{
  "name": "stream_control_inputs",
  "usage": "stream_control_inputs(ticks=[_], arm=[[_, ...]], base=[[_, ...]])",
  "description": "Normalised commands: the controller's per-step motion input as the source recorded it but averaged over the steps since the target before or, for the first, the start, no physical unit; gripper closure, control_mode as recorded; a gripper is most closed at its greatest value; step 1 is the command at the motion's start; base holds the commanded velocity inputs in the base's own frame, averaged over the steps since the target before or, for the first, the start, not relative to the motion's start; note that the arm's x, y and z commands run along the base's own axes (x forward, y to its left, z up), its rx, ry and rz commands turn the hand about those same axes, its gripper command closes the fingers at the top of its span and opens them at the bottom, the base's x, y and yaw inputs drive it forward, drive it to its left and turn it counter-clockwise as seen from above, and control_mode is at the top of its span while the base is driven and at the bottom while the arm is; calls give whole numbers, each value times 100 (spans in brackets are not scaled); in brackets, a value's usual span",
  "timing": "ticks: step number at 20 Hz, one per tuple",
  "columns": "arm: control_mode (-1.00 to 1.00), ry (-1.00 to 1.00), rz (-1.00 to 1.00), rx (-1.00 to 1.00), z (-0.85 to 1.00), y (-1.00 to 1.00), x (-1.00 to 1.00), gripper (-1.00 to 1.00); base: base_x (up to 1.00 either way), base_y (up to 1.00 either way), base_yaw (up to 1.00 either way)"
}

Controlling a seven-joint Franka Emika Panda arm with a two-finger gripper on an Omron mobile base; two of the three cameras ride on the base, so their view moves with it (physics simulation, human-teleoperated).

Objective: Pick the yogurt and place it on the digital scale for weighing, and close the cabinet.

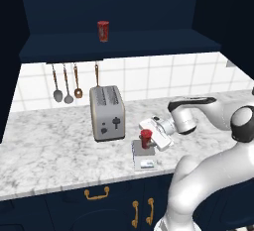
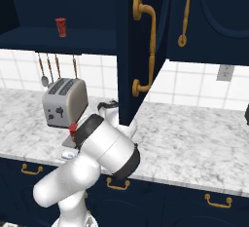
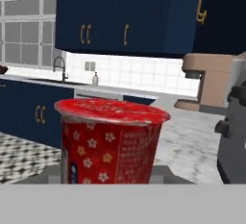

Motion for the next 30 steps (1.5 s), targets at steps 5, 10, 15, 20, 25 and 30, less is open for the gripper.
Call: stream_control_inputs(ticks=[5,10,15,20,25,30], arm=[[-100,-1,0,0,-1,0,-3,-100],[-100,-1,0,0,0,0,0,-100],[-100,-4,0,0,7,-4,-9,-100],[-100,0,0,0,1,-19,13,-100],[-100,-3,0,0,0,-19,12,-100],[-100,-24,-2,0,3,-11,-29,-100]], base=[[0,0,0],[0,0,0],[0,0,0],[0,0,0],[0,0,0],[0,0,0]])
